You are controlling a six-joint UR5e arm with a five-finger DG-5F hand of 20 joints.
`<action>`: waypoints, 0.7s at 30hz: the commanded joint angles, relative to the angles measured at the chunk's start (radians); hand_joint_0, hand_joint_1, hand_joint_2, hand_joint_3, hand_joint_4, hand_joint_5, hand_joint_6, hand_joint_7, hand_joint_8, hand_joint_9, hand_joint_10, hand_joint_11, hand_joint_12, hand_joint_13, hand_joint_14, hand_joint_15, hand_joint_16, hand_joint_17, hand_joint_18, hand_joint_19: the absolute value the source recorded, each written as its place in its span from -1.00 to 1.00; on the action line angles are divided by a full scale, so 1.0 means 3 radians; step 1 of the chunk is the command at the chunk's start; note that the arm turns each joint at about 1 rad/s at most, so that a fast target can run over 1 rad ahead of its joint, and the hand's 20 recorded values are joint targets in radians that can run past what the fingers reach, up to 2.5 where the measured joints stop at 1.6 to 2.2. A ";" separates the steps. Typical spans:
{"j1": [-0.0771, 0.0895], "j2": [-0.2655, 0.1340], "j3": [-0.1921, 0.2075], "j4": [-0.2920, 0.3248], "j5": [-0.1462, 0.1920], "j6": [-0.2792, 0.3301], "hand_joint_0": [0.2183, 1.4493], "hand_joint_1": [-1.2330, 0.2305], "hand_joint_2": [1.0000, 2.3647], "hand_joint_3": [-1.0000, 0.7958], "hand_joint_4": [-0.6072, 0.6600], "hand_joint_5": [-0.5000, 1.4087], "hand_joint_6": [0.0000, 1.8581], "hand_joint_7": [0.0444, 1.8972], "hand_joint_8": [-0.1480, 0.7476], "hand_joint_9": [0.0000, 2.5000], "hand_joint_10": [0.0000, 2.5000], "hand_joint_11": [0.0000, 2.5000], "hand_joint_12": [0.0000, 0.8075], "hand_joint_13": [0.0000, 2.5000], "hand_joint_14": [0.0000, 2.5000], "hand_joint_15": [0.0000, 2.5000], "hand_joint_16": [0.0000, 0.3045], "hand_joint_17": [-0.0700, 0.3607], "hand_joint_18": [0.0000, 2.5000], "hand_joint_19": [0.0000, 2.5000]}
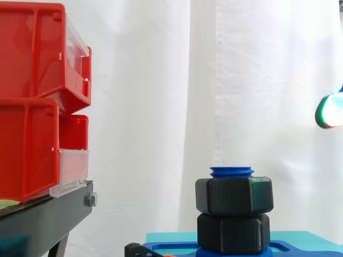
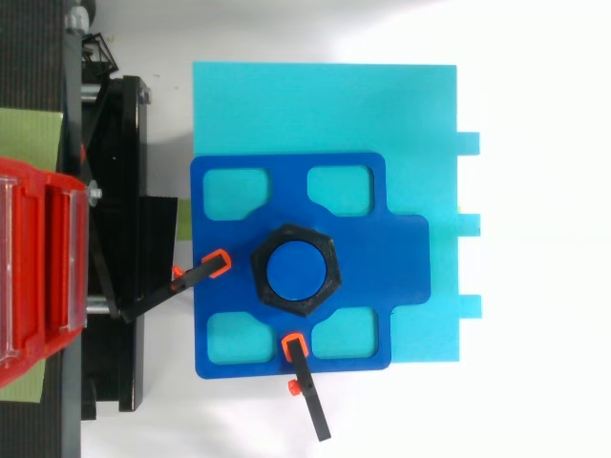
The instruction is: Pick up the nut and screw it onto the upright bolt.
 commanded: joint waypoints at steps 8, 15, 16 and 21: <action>0.0030 0.0001 -0.0043 -0.0268 0.0151 0.1152 -0.62 0.44 -1.00 -0.44 0.04 -0.74 -0.46 -0.37 -0.24 -0.88 -1.00 -1.00 -0.12 -0.96 -1.00 -1.00 -0.70 -0.20 -1.00 -1.00; 0.0024 0.0001 -0.0043 -0.0268 0.0146 0.1152 -0.61 0.42 -1.00 -0.44 0.05 -0.73 -0.46 -0.37 -0.24 -0.89 -1.00 -1.00 -0.12 -0.95 -1.00 -1.00 -0.70 -0.19 -1.00 -1.00; 0.0024 0.0001 -0.0043 -0.0268 0.0151 0.1152 -0.61 0.41 -1.00 -0.44 0.05 -0.73 -0.46 -0.36 -0.24 -0.88 -1.00 -1.00 -0.13 -0.95 -1.00 -1.00 -0.70 -0.20 -1.00 -1.00; 0.0024 0.0001 -0.0043 -0.0268 0.0151 0.1152 -0.61 0.40 -1.00 -0.44 0.05 -0.72 -0.46 -0.41 -0.26 -0.88 -1.00 -1.00 -0.15 -0.94 -1.00 -1.00 -0.70 -0.20 -1.00 -1.00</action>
